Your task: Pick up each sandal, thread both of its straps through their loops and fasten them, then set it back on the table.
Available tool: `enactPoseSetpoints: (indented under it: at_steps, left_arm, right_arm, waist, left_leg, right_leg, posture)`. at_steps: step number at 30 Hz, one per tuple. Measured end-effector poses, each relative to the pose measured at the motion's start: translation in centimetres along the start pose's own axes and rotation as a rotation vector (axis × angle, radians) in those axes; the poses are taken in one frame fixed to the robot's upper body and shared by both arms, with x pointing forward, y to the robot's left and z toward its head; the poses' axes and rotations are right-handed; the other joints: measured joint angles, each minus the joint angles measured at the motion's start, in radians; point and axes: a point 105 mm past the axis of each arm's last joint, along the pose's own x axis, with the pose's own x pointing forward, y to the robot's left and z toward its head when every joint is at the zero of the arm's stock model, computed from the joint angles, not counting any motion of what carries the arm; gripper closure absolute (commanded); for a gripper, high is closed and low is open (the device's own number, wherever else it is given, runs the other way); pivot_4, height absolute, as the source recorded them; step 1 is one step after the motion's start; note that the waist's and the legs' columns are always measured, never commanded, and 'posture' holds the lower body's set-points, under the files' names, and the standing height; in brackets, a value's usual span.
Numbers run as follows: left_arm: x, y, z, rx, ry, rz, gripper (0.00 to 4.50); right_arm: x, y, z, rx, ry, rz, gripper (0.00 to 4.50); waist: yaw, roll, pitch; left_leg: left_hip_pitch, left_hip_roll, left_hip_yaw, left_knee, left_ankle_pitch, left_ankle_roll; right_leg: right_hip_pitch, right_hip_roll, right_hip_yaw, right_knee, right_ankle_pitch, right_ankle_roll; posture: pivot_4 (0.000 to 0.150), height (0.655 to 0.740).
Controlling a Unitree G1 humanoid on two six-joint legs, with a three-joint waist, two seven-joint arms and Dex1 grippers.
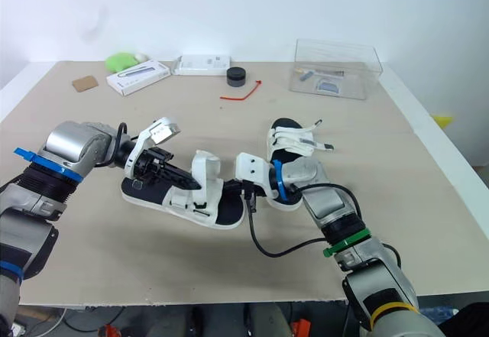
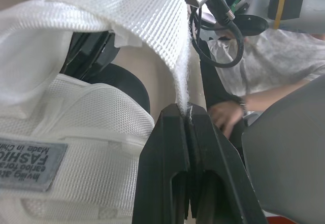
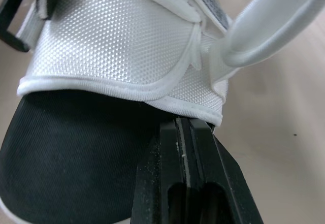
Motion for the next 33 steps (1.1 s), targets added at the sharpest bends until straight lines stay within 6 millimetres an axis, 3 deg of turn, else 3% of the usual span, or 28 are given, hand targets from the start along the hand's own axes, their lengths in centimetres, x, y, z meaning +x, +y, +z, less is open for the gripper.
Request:
enactPoseSetpoints:
  at_steps: [14, 24, 33]
  left_arm:
    - [-0.3, -0.2, -0.1, -0.009, 0.001, 0.006, 4.47]
    - [0.8, -0.5, 0.1, -0.046, -0.019, -0.055, 4.47]
    - [0.8, -0.5, -1.1, -0.072, 0.046, -0.062, 4.47]
  right_arm:
    - [-0.8, 0.6, -0.1, 0.001, 0.011, 0.007, 4.5]
    - [-0.9, 0.8, 0.0, 0.009, 0.012, 0.005, 4.5]
    - [-1.0, 1.0, 0.0, 0.011, 0.009, 0.0, 4.5]
  waist:
    - [0.003, 0.0, 0.0]
    - [0.003, 0.0, 0.0]
    - [0.002, 0.0, 0.0]
  left_leg:
    - [-0.001, 0.0, -0.001, 0.0, -0.002, 0.002]
    - [-0.002, -0.001, 0.0, 0.0, -0.003, 0.004]
    - [-0.002, -0.001, -0.001, 0.0, -0.003, 0.005]
  right_leg:
    - [0.0, -0.001, 0.0, 0.0, -0.001, 0.0]
    - [-0.001, -0.002, 0.0, -0.001, -0.001, -0.001]
    - [-0.001, -0.002, 0.0, -0.001, -0.002, -0.002]
  posture:
    - [0.15, 0.74]
    - [0.15, 0.74]
    - [0.15, 0.74]
